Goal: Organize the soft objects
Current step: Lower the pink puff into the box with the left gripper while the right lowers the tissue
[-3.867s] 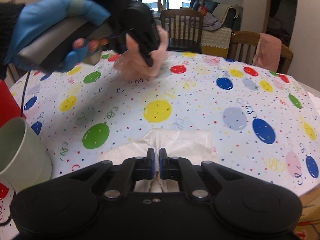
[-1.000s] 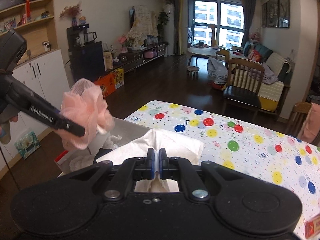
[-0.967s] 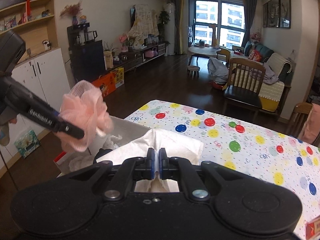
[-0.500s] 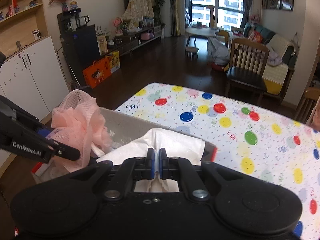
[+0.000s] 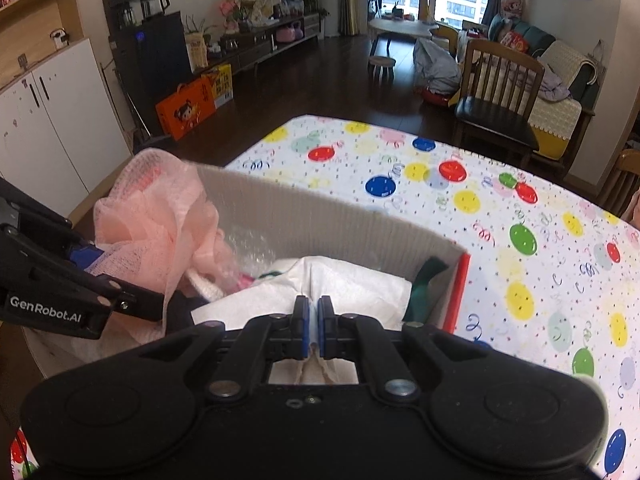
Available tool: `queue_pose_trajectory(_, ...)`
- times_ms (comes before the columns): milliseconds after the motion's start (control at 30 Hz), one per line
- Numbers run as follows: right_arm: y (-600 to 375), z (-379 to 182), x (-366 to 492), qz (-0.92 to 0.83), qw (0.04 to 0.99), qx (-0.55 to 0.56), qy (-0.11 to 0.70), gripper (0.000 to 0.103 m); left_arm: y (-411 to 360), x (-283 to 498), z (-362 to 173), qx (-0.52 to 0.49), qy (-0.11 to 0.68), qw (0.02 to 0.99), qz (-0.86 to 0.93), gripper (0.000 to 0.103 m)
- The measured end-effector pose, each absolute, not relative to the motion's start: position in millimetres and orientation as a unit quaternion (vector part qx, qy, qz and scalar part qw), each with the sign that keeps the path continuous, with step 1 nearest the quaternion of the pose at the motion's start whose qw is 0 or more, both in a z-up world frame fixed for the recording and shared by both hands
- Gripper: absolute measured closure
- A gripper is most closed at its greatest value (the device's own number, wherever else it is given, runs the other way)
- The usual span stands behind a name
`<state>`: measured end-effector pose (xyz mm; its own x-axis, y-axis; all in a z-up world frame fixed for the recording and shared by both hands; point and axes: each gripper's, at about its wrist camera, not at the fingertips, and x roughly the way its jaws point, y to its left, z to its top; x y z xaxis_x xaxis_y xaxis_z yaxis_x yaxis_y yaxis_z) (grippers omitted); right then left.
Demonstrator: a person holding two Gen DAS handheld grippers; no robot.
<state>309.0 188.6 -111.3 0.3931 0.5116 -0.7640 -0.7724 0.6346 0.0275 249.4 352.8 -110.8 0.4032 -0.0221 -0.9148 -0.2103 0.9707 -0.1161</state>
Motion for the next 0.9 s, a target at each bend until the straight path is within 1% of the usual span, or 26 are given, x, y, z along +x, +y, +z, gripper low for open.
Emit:
queue_pose_trajectory(233,191,-116,307,0.389,0.813,-0.177,0.396,0.099,352,248,-118,-0.107,0.544,0.830,0.061,0.072)
queue_pose_trajectory(433,187,-108,304,0.389,0.814,-0.169,0.398,0.098,349,241,-115,-0.098,0.535,0.836,0.066,0.070)
queue_pose_trajectory(467,186,-107,303,0.390,0.814,-0.167,0.397,0.097,349,240,-114,-0.096,0.534,0.837,0.067,0.062)
queue_pose_trajectory(500,186,-105,302,0.390,0.814,-0.166,0.397,0.096,348,239,-113,-0.096,0.533,0.838,0.068,0.056)
queue_pose_trajectory(533,184,-103,301,0.391,0.814,-0.165,0.396,0.095,348,237,-113,-0.097,0.532,0.838,0.069,0.046)
queue_pose_trajectory(567,184,-102,299,0.392,0.814,-0.164,0.395,0.094,349,235,-111,-0.099,0.530,0.839,0.071,0.042)
queue_pose_trajectory(700,179,-95,294,0.398,0.814,-0.160,0.393,0.089,347,227,-105,-0.093,0.515,0.849,0.074,0.042)
queue_pose_trajectory(767,176,-92,292,0.401,0.814,-0.156,0.390,0.088,347,222,-102,-0.097,0.512,0.850,0.074,0.037)
queue_pose_trajectory(900,171,-84,285,0.405,0.816,-0.151,0.383,0.085,347,212,-96,-0.105,0.503,0.854,0.078,0.036)
